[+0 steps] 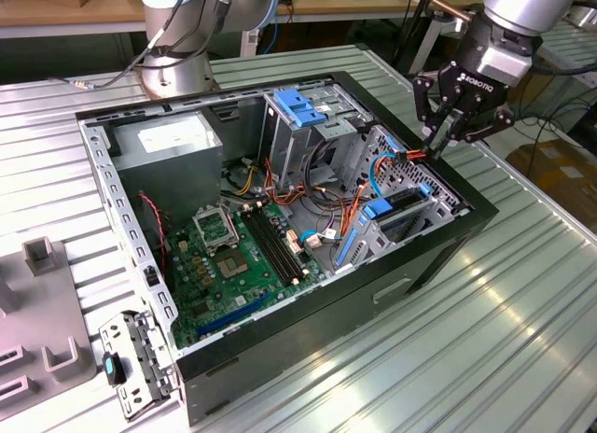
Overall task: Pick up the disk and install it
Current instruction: 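Insert the first disk wire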
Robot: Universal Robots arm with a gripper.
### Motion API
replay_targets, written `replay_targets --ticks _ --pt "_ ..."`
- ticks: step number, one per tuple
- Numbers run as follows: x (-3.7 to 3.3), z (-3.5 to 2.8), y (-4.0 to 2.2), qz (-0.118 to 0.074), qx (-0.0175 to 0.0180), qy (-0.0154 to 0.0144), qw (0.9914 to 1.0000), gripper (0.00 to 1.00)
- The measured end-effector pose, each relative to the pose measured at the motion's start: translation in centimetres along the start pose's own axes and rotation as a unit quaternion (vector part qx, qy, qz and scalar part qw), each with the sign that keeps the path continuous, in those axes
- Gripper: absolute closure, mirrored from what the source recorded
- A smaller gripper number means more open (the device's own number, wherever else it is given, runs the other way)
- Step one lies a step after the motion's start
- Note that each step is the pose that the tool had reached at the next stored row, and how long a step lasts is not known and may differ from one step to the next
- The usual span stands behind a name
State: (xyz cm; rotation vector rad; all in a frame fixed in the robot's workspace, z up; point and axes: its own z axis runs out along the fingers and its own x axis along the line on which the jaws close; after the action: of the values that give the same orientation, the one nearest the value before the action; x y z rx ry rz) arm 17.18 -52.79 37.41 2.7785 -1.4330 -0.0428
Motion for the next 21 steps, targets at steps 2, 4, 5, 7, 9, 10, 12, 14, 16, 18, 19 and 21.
replay_targets --ticks 2,4,5,7,9,10,12,14,16,18,19,21 --pt "0.00 0.00 0.00 -0.028 -0.0005 0.0008 0.99960 0.75" --pt "0.02 -0.01 -0.04 -0.054 -0.0010 0.0015 0.99855 0.75" --pt "0.03 -0.01 -0.05 -0.062 -0.0011 0.0017 0.99807 0.75" --pt "0.07 -0.02 -0.10 -0.095 -0.0017 0.0026 0.99551 0.67" --pt "0.07 -0.01 -0.11 -0.110 -0.0019 0.0029 0.99394 0.67" --pt "0.07 0.01 -0.12 -0.118 -0.0021 0.0031 0.99299 0.67" --pt "-0.14 0.06 -0.28 -0.125 -0.0010 0.0045 0.99219 0.67" --pt "-0.79 0.19 -0.74 -0.127 0.0012 0.0068 0.99193 0.67" --pt "-1.19 0.40 -1.03 -0.127 0.0046 0.0100 0.99190 0.67" --pt "-1.19 0.50 -1.04 -0.127 0.0084 0.0136 0.99183 0.67" --pt "-1.19 0.56 -1.04 -0.127 0.0107 0.0158 0.99175 0.67" --pt "-1.11 0.64 -0.99 -0.132 0.0122 0.0174 0.99108 0.67"
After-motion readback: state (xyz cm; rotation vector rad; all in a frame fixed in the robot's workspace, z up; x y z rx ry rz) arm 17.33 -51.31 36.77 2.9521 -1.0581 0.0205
